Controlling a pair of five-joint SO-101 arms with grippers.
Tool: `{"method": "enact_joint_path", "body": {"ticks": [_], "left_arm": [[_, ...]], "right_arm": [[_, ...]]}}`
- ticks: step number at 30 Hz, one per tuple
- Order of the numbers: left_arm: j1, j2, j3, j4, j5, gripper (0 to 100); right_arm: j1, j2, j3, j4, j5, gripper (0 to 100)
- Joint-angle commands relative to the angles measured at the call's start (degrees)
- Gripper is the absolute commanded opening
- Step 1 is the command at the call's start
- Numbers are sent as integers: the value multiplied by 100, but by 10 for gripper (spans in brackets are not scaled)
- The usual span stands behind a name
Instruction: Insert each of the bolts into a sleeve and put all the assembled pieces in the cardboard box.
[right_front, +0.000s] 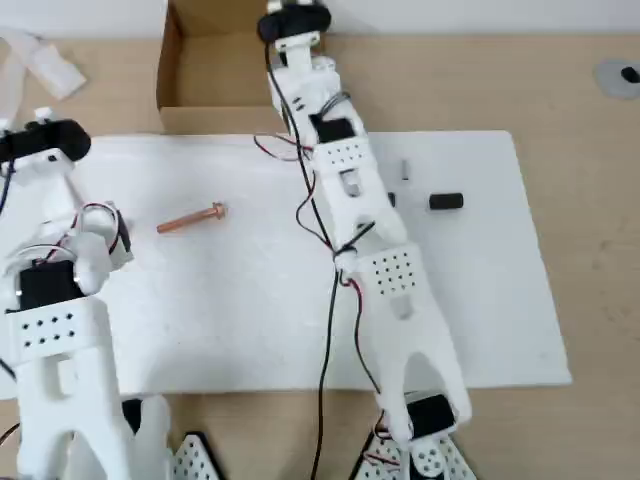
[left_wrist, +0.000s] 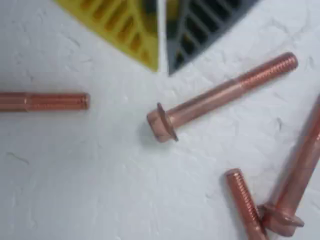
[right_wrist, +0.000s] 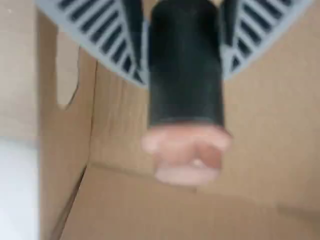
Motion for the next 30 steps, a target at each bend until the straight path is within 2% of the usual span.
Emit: {"method": "enact_joint_path", "body": {"ticks": [1, 8, 12, 15, 18, 23, 30], "left_arm": [[9, 4, -229, -9, -53, 2], [-35, 40, -202, -105, 88, 3], [-44, 57, -237, -53, 484, 80], [-290, 75, -545, -18, 853, 107], [-642, 444, -1187, 79, 923, 108], [-967, 2422, -2752, 677, 1073, 107], [-1020, 5587, -5855, 1758, 1081, 106]], "right_arm": [[92, 470, -1235, 369, 255, 86], [101, 1007, -1938, 941, 273, 181], [92, 1007, -2273, 1310, 273, 198], [101, 989, -2677, 1767, 255, 199], [101, 611, -2642, 2347, 246, 196], [40, -242, -2633, 3569, -9, 196], [-84, -1068, -2615, 4651, -123, 196]]}}
